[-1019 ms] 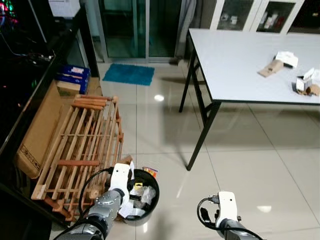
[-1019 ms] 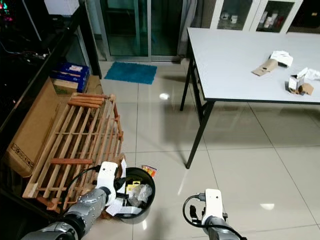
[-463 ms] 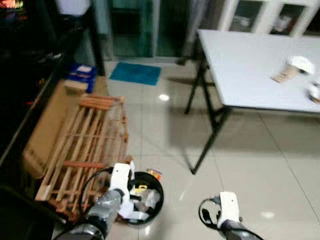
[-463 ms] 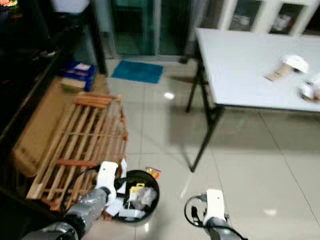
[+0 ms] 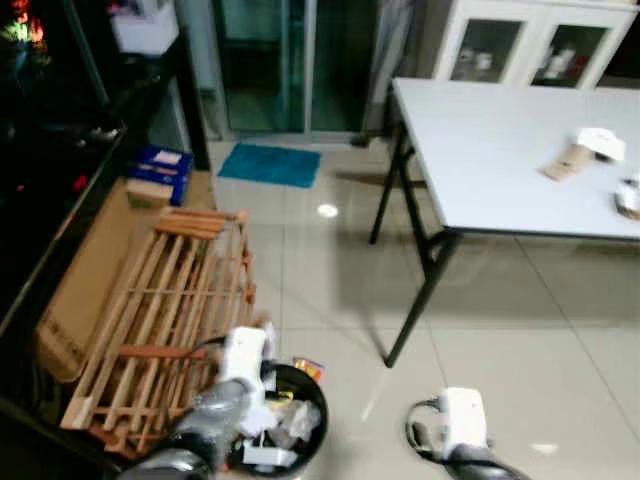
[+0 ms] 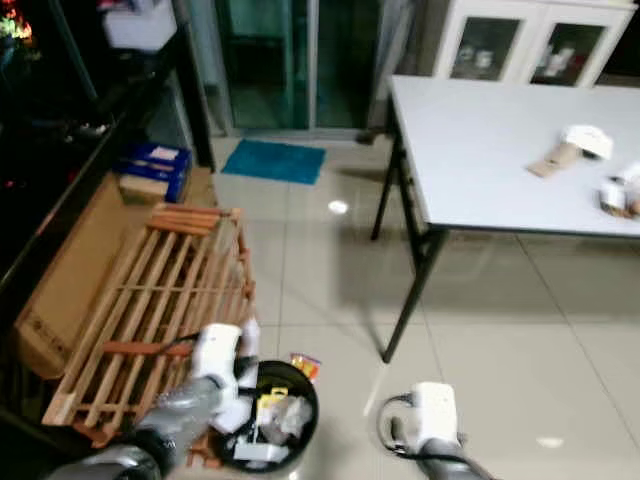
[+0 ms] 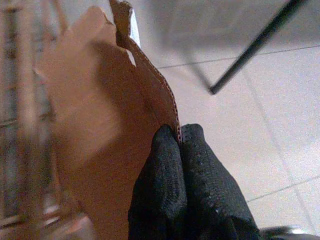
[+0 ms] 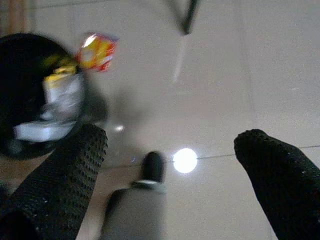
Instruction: Picking trash to rubbish bin
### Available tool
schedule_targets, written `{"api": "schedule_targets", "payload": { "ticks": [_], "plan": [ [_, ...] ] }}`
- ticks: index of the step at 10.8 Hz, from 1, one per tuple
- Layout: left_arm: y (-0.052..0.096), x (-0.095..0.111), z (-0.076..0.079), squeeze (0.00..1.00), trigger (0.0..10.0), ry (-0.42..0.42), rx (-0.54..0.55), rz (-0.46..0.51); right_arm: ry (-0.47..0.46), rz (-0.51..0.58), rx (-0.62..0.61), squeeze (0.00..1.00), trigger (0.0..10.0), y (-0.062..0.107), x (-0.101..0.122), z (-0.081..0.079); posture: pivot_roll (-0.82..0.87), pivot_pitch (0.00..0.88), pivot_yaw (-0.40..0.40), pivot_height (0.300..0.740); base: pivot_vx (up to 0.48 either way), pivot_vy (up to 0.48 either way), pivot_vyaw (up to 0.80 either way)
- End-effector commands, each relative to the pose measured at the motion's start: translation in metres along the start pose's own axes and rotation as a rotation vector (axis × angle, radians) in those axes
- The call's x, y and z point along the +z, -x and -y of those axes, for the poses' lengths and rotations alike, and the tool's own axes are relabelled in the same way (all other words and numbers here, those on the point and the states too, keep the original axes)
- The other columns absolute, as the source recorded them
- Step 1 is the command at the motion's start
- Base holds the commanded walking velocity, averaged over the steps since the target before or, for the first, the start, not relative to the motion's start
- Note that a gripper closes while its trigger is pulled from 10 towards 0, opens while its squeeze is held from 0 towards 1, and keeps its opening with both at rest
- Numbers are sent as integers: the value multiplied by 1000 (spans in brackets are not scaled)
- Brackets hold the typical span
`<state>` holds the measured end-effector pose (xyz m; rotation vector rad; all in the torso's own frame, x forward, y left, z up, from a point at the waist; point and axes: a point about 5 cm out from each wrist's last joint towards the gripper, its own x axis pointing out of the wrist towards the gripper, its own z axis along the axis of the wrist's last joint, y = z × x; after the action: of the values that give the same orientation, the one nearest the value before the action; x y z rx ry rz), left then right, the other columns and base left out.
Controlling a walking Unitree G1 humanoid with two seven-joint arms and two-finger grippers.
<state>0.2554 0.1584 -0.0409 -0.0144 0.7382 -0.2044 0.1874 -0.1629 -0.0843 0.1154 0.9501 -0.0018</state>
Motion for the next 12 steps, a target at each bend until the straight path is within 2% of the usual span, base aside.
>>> {"api": "schedule_targets", "payload": {
  "ticks": [1,4,6,9,12],
  "plan": [
    [-3,6,9,0,10000,-7,-25,14,6,-1,-31,0,10000,2,0,12,41,39,-39,740,0,0,0],
    [-3,2,9,0,10000,-6,-20,-4,6,-3,-30,0,10000,1,0,12,35,38,-37,740,0,0,0],
    [-4,-2,13,0,10000,-24,-15,-40,6,-4,-32,0,10000,2,-1,12,18,43,-36,740,0,0,0],
    [-6,-3,26,0,10000,-29,-68,-61,9,-21,-37,0,10000,4,-9,16,4,63,-42,740,0,0,0],
    [-5,-7,32,0,10000,-37,-103,-80,7,-31,-37,0,10000,5,-14,17,-2,77,-45,740,0,0,0]
  ]
}}
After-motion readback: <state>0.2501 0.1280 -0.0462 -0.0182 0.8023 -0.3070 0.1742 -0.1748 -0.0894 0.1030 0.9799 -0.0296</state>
